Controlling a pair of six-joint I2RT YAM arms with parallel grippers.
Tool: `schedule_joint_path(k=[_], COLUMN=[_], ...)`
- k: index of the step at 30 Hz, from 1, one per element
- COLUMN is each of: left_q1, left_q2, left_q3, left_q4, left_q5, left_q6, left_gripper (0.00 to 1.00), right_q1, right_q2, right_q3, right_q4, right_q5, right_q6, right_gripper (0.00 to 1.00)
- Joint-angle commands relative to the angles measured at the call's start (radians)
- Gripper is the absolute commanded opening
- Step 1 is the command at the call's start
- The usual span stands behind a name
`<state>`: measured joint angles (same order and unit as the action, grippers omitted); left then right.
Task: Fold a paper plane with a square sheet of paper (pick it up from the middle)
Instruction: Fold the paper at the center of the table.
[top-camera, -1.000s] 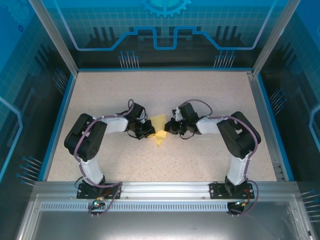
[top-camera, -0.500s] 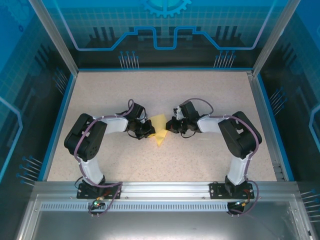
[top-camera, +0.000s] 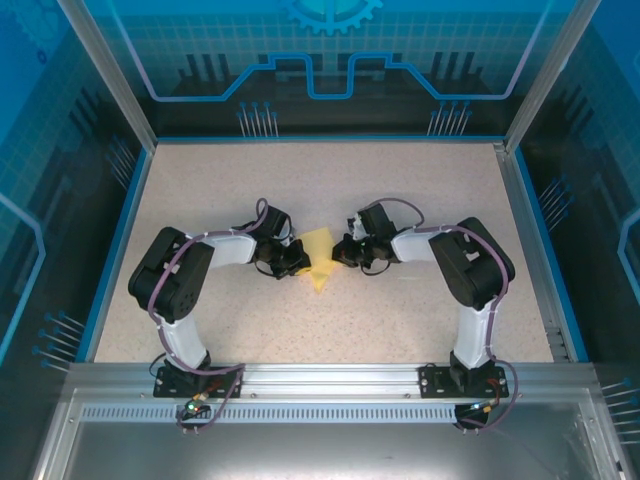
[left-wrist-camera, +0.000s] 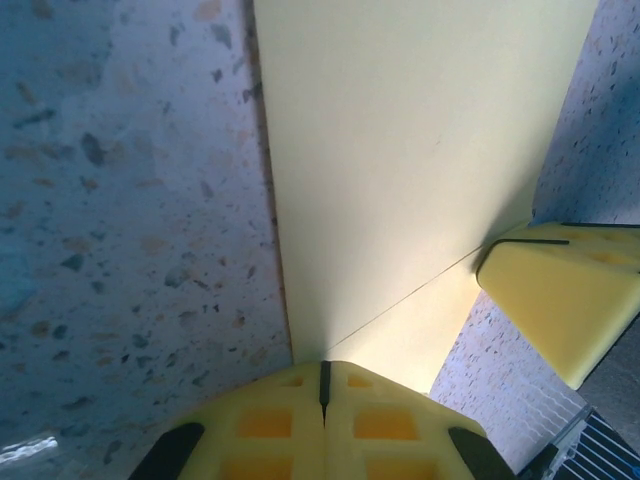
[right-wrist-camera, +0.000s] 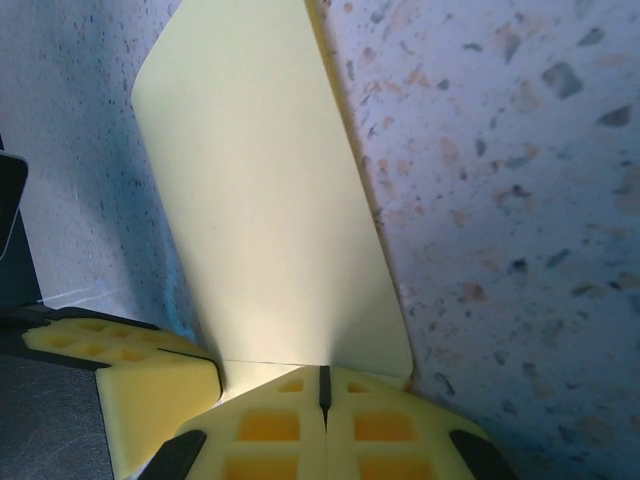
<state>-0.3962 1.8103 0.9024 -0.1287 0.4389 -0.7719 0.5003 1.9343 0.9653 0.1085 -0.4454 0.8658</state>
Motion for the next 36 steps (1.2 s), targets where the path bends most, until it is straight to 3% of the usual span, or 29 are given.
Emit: schedule_joint_path(k=[1,5,13,22,36], left_q1=[-0.006,-0.006,-0.005,-0.006,-0.006], left_q2=[0.009,0.009,0.011,0.014,0.018], left_q3=[-0.028,-0.028,-0.028,-0.026,-0.026], left_q4=[-0.094,-0.092,-0.091,-0.089,-0.079], left_q5=[-0.075,-0.075,-0.074,-0.075,-0.077], left_q6=[0.026,0.026,0.027,0.028,0.022], left_gripper=[0.0,0.0,0.0,0.0,0.0], right_q1=[-0.025,-0.026,-0.031,-0.033,0.142], right_q2=[-0.016,-0.044,0.053,-0.142,-0.205], right_q3=[0.006,0.015,0.052,0.045,-0.13], right_q4=[-0.04,-0.045,-0.107,-0.105,-0.017], right_q5=[0.035,0.05,0.088,0.122,-0.018], right_q6=[0.012,0.006,0.029,-0.012,0.081], right_gripper=[0.0,0.0,0.0,0.0,0.0])
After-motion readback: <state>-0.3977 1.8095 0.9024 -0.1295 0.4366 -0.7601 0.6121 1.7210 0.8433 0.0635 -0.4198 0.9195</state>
